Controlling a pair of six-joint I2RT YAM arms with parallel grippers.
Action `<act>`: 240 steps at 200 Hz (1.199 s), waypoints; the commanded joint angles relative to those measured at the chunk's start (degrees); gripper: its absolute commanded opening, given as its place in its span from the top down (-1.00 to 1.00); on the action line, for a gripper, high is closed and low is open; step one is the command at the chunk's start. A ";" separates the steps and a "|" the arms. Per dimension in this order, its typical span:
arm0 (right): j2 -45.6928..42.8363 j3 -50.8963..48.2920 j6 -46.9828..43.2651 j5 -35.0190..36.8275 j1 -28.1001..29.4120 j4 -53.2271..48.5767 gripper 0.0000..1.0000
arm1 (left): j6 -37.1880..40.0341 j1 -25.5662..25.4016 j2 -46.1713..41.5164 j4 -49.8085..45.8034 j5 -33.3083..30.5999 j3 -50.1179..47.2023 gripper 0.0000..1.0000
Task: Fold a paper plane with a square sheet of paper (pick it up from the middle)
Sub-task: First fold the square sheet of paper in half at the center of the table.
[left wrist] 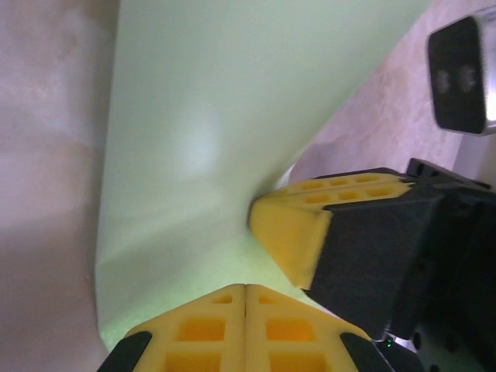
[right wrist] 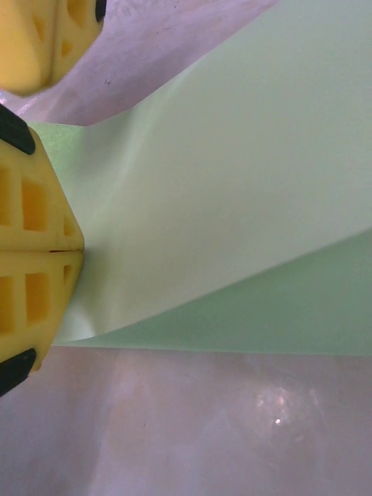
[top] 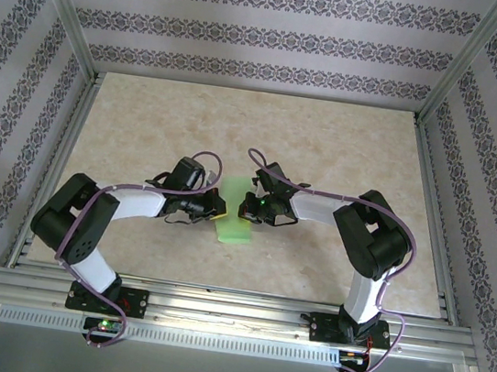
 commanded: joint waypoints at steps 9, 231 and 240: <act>1.39 -2.95 -0.04 4.72 0.51 -7.83 1.00 | 0.31 -0.31 2.33 -0.91 1.68 -0.80 0.94; 1.06 -3.25 -0.52 4.98 0.28 -8.22 1.00 | -0.58 -3.42 1.45 -3.01 0.72 -2.01 0.83; 1.16 -3.31 -0.63 4.81 0.30 -8.25 1.00 | 0.03 -3.35 1.61 -3.16 0.13 -2.94 0.83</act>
